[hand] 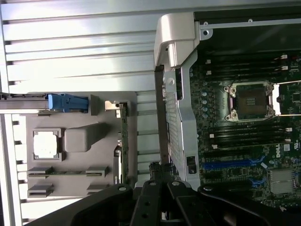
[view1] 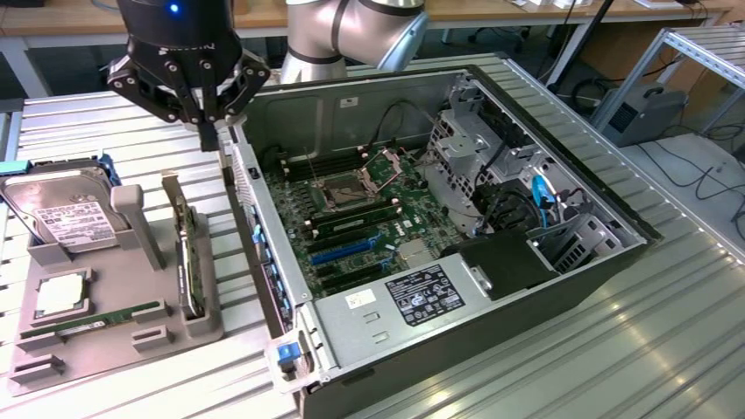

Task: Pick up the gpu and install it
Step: 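Reach for the gpu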

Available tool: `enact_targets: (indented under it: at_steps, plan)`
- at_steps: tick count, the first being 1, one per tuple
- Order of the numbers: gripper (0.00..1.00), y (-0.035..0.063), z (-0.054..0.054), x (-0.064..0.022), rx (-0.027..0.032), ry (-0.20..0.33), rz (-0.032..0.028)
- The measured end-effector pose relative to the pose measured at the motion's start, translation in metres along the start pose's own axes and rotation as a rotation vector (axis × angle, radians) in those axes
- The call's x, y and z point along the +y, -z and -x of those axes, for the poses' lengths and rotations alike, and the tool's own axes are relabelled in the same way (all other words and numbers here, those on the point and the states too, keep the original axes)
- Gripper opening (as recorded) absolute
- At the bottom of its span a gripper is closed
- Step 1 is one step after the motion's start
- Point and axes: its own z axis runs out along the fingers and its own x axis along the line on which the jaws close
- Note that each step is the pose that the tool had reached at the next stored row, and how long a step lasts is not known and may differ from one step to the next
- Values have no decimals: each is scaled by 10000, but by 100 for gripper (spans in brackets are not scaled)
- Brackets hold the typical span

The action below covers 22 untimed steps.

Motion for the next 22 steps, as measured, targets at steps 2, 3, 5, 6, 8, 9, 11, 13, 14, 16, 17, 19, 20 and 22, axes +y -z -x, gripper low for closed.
enact_targets:
  at_steps: [2,3,5,6,8,9,11,13,14,16,17,19,20,22]
  plan:
    - [11,0,-12,-1,0,0,0]
    - [11,0,-17,-2,0,0,1]
    - [11,1,-26,-2,0,0,0]
    - [11,1,-31,-2,0,0,0]
    - [11,1,-40,-3,0,0,0]
    - [11,1,-45,-3,0,0,0]
    - [11,2,-59,-4,0,0,0]
    - [11,2,-73,-6,0,0,0]
    - [11,2,-83,-6,-1,0,0]
    - [11,3,-95,-7,0,0,0]
    - [11,2,-99,-8,-1,0,0]
    - [11,3,-108,-8,-1,0,1]
    - [11,3,-113,-9,0,0,0]
    - [11,3,-121,-9,0,0,0]
